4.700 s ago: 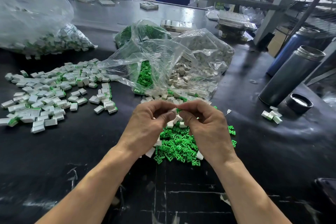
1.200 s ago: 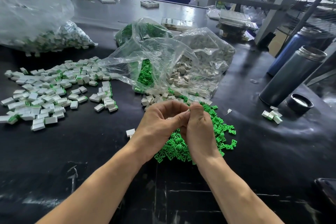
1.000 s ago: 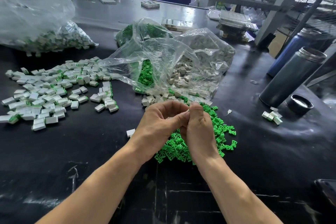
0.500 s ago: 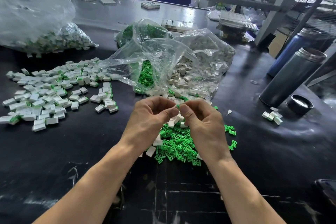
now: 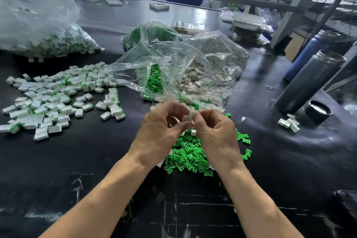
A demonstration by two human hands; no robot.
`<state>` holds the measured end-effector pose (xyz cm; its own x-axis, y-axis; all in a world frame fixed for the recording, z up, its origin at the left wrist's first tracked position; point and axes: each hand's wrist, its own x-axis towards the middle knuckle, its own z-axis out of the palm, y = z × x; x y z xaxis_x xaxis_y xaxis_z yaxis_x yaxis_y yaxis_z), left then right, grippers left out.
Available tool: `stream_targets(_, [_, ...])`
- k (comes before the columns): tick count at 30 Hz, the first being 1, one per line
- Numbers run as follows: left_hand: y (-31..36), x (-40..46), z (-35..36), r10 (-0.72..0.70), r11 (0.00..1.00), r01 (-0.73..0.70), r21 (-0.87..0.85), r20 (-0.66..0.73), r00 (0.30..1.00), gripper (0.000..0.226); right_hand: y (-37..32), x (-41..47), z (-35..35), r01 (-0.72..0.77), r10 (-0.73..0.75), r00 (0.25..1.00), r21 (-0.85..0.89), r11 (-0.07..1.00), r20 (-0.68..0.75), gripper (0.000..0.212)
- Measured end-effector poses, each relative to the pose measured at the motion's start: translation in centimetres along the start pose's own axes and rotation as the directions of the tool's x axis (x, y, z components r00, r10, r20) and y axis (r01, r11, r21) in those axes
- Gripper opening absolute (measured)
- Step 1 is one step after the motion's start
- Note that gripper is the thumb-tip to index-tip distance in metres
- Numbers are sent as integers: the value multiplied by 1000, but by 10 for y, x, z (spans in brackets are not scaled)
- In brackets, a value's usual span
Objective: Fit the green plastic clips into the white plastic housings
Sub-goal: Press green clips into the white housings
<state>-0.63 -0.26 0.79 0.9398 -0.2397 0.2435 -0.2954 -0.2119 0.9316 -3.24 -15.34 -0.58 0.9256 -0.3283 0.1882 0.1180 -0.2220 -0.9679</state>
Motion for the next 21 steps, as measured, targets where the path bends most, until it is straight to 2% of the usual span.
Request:
stream_targets(5, [0, -3, 0, 106, 976, -103, 194, -2, 994, 18, 2, -1, 2, 6, -7, 999, -26, 1000, -35, 20])
stream_targets(8, [-2, -2, -3, 124, 940, -109, 323, -28, 992, 17, 3, 0, -1, -5, 4, 1000, -49, 999, -27, 17])
stream_targets(11, [-11, 4, -17, 27, 867, 16, 497, -79, 997, 12, 4, 0, -7, -7, 6, 1000, -71, 997, -18, 16])
stream_targets(14, [-20, 12, -39, -58, 724, 184, 665, -207, 977, 13, 5, -1, -8, -22, 23, 1000, -109, 994, 2, 17])
stream_targets(18, [-27, 21, -63, -135, 547, 358, 756, -343, 930, 7, 5, -3, -9, -21, 26, 999, -185, 982, 24, 16])
stream_targets(21, [-29, 23, -71, -190, 490, 432, 757, -391, 901, 9, 3, -3, -11, -18, 28, 999, -245, 969, 37, 17])
